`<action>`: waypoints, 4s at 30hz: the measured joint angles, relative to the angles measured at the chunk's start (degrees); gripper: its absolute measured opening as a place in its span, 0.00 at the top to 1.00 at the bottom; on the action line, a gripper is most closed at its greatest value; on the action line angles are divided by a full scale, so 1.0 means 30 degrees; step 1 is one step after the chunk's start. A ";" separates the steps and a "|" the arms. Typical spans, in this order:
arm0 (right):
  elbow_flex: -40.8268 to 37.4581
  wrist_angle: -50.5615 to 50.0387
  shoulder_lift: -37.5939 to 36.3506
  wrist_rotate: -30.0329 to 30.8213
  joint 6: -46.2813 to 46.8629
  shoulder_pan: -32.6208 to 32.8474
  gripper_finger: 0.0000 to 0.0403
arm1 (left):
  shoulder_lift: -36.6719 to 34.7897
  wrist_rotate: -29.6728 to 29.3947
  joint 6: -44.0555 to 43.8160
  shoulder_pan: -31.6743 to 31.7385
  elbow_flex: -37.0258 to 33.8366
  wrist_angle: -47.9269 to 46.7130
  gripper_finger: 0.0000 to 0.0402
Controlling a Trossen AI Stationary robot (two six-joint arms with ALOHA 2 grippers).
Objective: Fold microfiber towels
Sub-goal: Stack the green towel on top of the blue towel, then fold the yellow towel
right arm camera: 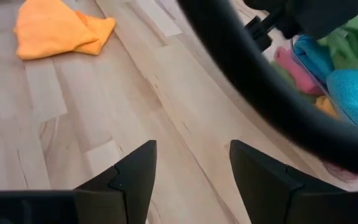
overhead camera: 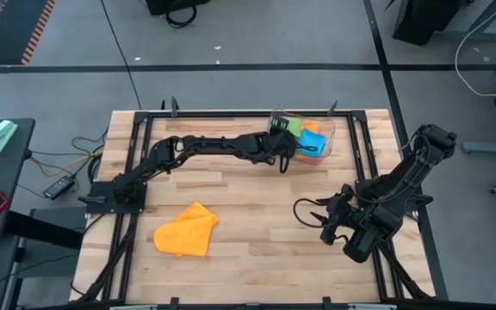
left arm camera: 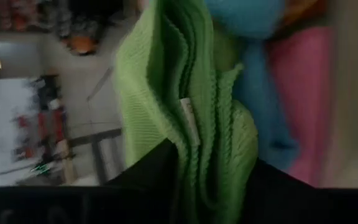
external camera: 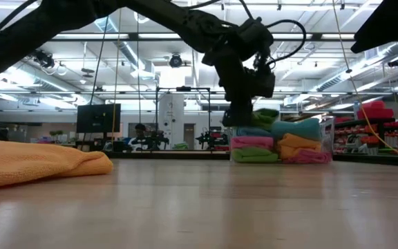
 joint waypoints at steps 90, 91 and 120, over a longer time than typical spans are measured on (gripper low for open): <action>-0.0199 0.4005 0.0051 -0.3390 -0.2597 0.0648 0.47 | -0.6255 0.9035 -2.6955 -1.6862 -0.8402 -1.3107 0.59; -0.0199 0.4029 0.0051 -0.3393 -0.2597 0.0648 0.47 | -0.6151 0.8832 -2.7187 -1.6989 -0.8482 -1.3191 0.56; -0.0199 0.5699 0.0051 -0.2916 -0.4071 0.0561 0.47 | -0.3329 0.5677 -3.0004 -1.8353 -0.8456 -1.4713 0.97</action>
